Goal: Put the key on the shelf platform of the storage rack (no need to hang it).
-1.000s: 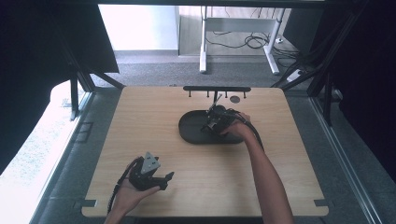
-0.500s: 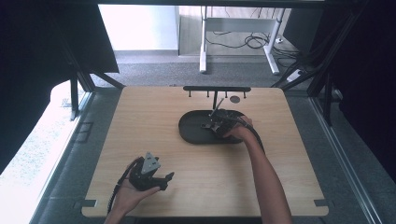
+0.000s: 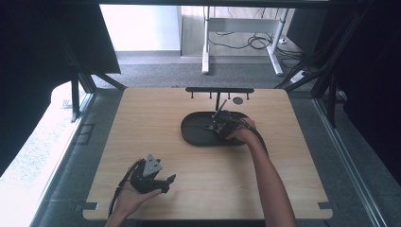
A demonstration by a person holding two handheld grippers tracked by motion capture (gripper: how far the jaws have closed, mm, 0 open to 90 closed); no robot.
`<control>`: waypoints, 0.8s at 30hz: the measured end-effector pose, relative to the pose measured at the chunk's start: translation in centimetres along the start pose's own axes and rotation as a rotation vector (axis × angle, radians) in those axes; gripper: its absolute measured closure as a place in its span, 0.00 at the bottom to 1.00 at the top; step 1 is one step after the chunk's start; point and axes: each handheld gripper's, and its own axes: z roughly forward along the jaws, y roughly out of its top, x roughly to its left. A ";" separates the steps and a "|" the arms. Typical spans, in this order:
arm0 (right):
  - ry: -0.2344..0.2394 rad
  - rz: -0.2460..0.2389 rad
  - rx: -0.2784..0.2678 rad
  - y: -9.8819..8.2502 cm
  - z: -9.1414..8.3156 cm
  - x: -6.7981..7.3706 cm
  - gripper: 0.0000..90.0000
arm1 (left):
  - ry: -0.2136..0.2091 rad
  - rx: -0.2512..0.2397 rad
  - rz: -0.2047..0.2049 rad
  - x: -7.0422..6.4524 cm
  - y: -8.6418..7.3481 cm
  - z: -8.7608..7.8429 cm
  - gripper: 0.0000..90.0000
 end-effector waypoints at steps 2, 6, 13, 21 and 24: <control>-0.002 0.005 -0.017 0.0 -0.2 0.0 0.44 | 0.000 0.003 0.002 0.0 0.0 0.0 0.25; -0.012 0.017 -0.043 0.0 -1.1 0.4 0.41 | 0.001 0.004 0.003 0.0 0.0 0.0 0.25; -0.057 -0.003 -0.094 -0.2 -2.9 1.2 0.35 | -0.002 0.005 0.008 -0.2 0.0 0.1 0.25; -0.038 -0.022 -0.180 -0.6 -5.3 2.3 0.32 | -0.007 0.011 0.016 -0.4 0.1 0.3 0.25; -0.018 -0.006 -0.227 -1.0 -6.1 2.5 0.33 | -0.008 0.010 0.015 -0.4 0.1 0.3 0.25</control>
